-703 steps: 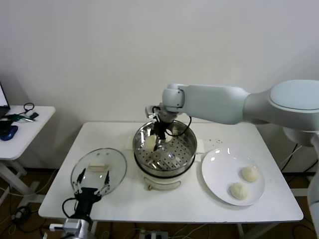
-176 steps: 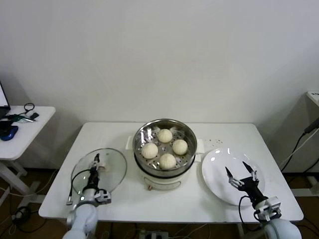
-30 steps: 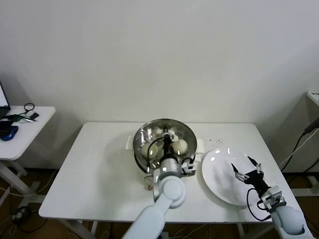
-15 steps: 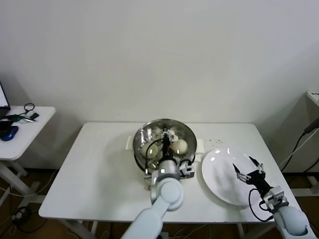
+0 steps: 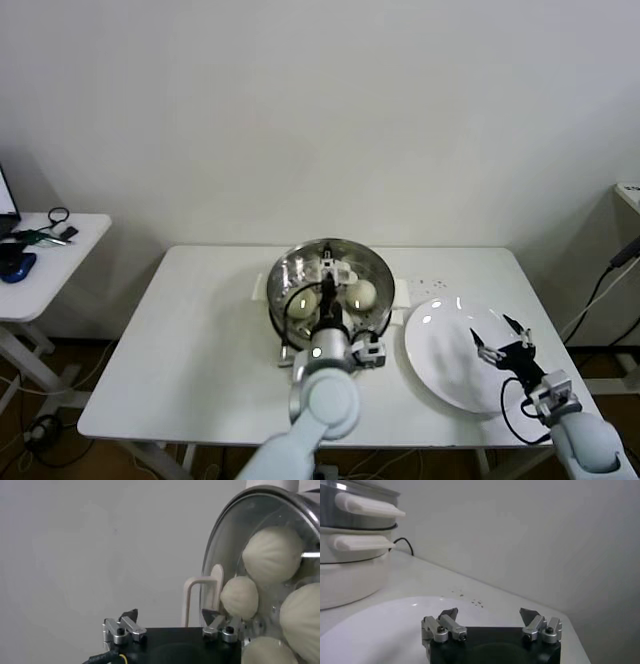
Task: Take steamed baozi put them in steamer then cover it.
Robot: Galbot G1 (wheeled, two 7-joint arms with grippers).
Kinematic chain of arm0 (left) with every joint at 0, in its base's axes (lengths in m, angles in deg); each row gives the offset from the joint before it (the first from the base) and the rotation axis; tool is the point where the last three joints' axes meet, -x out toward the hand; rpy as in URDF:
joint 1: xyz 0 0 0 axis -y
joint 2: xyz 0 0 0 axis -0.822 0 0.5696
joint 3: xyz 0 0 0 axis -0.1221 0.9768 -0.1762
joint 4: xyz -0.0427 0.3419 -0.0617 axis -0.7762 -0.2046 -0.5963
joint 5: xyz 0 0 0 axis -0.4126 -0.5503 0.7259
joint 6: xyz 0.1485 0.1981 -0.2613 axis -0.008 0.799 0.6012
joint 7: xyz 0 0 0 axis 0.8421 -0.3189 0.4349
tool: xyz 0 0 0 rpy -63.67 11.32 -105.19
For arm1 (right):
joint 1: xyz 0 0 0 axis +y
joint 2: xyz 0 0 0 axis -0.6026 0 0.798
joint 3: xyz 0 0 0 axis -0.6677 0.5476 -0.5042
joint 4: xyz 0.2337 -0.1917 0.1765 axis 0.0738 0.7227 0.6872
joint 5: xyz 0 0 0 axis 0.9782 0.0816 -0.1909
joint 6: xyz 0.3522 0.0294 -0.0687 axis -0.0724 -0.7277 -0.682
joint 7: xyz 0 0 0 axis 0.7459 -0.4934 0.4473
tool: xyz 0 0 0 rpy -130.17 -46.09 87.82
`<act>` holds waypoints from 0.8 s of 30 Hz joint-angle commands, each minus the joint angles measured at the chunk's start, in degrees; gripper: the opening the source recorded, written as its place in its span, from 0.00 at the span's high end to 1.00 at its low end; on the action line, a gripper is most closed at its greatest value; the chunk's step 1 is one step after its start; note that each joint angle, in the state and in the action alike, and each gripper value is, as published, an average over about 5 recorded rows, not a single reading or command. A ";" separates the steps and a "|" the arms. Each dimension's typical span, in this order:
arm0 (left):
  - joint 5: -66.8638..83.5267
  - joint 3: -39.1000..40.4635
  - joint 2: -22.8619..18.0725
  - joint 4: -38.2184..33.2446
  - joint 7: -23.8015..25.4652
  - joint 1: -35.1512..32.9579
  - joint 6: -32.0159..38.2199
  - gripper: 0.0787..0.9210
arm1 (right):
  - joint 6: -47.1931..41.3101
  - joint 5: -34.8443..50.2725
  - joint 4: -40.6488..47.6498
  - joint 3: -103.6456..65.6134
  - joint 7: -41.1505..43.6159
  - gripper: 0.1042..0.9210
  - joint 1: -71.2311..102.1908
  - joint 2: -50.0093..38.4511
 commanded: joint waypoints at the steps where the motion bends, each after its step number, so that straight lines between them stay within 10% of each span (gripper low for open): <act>1: 1.97 0.25 4.52 -9.52 0.13 -3.77 -2.78 0.14 | -4.03 0.69 -1.90 -0.15 -1.26 0.12 0.20 0.12; 15: 21.90 -10.89 11.00 -23.57 -9.44 -14.11 -2.41 0.12 | -3.38 -0.53 -4.40 -0.47 -2.03 0.12 1.30 0.81; 24: 62.43 -31.86 14.91 -25.61 -28.60 -22.97 21.75 0.12 | -3.08 -0.35 -6.34 -1.47 -1.79 0.12 1.71 1.57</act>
